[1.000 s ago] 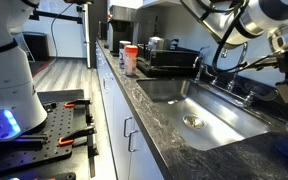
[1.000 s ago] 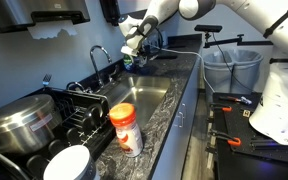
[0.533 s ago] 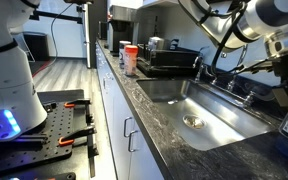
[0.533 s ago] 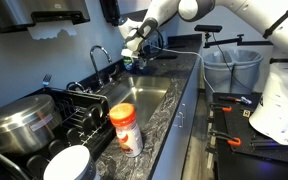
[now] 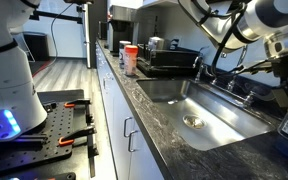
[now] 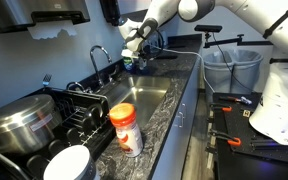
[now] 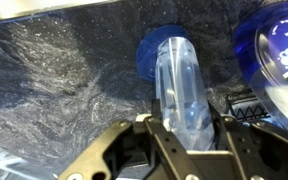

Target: Move the soap bottle backwards

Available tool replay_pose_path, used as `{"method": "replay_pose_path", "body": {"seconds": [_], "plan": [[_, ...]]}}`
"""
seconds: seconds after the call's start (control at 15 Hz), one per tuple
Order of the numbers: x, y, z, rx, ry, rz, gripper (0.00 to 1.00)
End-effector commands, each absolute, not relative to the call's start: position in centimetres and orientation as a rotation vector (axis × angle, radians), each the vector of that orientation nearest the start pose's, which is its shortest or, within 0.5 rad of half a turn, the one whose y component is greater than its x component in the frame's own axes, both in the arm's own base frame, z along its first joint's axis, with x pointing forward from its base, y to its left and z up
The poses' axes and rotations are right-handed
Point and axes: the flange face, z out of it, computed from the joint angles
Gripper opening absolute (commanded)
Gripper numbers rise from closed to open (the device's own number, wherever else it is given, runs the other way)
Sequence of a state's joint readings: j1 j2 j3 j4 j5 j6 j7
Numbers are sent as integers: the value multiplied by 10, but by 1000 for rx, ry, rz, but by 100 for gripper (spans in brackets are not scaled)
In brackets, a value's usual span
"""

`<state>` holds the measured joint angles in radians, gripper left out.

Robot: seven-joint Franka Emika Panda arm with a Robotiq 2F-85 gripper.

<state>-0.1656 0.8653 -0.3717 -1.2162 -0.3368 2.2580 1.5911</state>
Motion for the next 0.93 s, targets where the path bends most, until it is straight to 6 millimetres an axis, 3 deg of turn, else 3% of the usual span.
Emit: {"method": "replay_pose_path", "body": {"seconds": [0.0, 0.47, 0.53, 0.6, 0.67, 0.73, 0.87], "plan": [[707, -328, 309, -2167, 2628, -795, 17], [706, -330, 310, -2165, 2633, -794, 18], [706, -330, 310, -2166, 2633, -793, 41], [706, -330, 310, -2166, 2634, -792, 57], [706, -330, 310, -2165, 2635, -792, 66], [705, -330, 310, -2165, 2636, -792, 72], [705, -331, 310, -2165, 2635, -793, 74]]}}
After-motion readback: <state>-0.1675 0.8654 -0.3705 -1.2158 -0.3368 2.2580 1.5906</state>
